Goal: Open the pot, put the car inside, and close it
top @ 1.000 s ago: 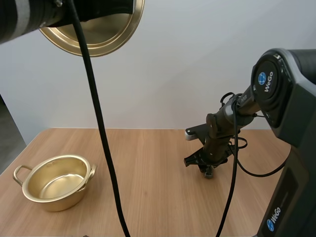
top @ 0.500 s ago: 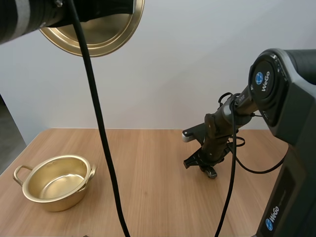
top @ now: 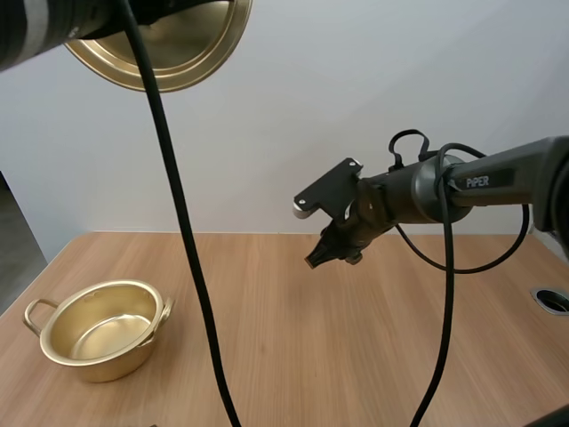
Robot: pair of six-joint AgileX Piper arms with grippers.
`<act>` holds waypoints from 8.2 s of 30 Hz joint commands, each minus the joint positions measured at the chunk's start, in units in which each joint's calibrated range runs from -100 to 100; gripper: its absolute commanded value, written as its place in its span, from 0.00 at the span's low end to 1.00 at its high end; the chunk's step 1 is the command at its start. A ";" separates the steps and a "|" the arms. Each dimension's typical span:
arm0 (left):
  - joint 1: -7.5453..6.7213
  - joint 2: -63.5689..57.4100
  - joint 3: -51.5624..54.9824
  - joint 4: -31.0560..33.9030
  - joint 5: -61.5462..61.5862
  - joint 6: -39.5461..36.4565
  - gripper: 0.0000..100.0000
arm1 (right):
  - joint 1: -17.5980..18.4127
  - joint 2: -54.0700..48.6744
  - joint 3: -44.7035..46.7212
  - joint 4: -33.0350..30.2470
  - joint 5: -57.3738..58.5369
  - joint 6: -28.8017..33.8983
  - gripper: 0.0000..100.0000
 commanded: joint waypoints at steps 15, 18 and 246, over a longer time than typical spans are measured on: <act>0.04 -5.01 0.02 9.19 -22.75 -2.21 0.00 | 24.67 0.33 -4.92 4.91 -10.18 -0.01 0.00; 0.04 -5.61 -0.15 13.26 -27.14 -4.37 0.00 | 26.62 2.14 -8.05 5.10 -9.99 -0.01 0.00; -12.23 -16.90 22.65 14.98 -13.36 -2.68 0.88 | -11.48 -46.77 -1.68 -2.93 13.30 10.45 0.00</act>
